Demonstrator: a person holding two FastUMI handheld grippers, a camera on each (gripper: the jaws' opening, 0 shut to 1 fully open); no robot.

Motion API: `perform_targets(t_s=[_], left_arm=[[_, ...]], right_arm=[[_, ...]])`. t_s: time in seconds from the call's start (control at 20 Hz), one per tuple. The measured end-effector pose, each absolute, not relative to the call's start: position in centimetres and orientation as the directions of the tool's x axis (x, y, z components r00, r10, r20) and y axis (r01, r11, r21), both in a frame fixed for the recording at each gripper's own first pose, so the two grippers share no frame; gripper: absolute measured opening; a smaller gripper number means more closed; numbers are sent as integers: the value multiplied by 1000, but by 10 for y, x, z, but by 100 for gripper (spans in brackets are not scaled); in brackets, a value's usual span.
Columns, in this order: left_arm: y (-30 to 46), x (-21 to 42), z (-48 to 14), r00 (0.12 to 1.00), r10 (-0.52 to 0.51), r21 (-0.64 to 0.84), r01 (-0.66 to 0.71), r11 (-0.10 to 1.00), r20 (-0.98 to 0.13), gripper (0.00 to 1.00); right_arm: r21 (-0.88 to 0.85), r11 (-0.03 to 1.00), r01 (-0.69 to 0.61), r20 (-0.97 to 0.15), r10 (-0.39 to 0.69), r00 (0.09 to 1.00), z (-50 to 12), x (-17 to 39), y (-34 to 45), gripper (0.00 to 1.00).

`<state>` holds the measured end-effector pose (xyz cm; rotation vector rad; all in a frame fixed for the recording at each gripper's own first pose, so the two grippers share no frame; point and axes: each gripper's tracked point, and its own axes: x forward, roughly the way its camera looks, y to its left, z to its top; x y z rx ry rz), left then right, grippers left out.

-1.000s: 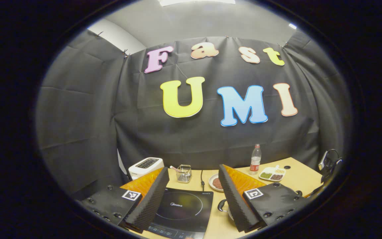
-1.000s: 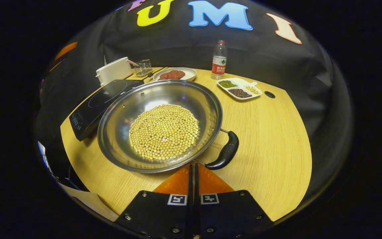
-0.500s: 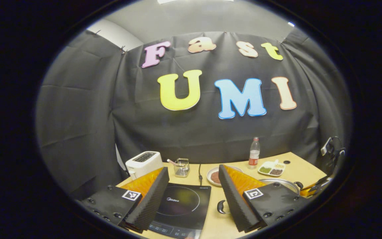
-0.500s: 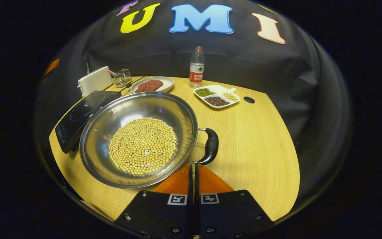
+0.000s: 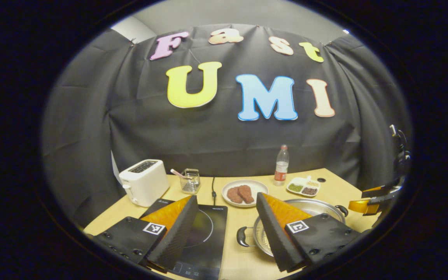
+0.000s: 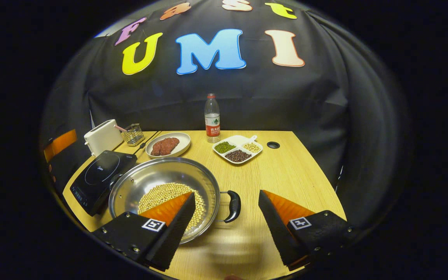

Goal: First push the handle of the pot to place it horizontally, then grasp the pot with both hands and set it on the induction cooktop.

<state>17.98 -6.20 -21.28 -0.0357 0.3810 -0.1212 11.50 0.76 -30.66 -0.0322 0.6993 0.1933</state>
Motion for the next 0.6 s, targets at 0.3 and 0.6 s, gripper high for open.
perform_targets(t_s=[0.3,0.6], left_arm=[[-87,196,-272,862,-197,-76,182,980,-467,95],[-111,206,-336,780,-254,-138,213,967,-572,95]], right_arm=[[19,984,-176,-648,146,747,-317,122,12,100],[11,984,-180,-677,139,722,-340,132,11,100]])
